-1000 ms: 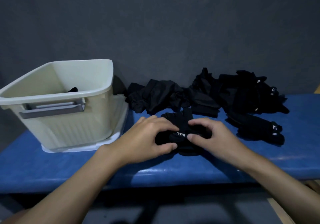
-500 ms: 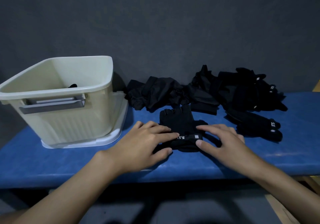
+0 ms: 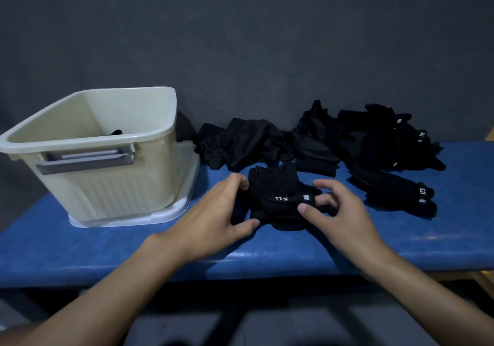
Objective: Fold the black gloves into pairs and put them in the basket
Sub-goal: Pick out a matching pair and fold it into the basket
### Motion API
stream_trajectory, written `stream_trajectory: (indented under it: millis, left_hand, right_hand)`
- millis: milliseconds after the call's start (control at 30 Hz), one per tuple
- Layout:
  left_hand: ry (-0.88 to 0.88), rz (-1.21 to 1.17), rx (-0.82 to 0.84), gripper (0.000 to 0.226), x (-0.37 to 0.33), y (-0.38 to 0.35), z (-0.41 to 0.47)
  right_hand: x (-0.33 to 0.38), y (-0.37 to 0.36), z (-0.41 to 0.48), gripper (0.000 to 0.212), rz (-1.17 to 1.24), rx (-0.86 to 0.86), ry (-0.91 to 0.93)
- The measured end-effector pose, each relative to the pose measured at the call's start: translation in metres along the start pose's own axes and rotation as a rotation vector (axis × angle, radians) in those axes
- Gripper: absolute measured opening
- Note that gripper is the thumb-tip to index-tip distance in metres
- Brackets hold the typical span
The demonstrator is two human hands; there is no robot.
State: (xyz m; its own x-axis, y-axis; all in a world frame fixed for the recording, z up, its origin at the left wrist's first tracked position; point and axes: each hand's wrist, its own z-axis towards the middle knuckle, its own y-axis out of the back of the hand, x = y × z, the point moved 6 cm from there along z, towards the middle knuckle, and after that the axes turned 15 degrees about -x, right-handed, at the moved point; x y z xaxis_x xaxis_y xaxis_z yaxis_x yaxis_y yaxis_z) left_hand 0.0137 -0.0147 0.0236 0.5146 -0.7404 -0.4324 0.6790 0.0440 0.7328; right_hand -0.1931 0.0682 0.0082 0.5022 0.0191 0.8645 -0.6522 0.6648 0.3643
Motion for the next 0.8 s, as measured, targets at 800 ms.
stream_trajectory:
  millis: [800]
  left_hand:
    - [-0.297,0.268,-0.046,0.042,-0.018,-0.006,0.008]
  right_hand:
    - [-0.002,0.005,0.012,0.064,0.408,-0.177,-0.191]
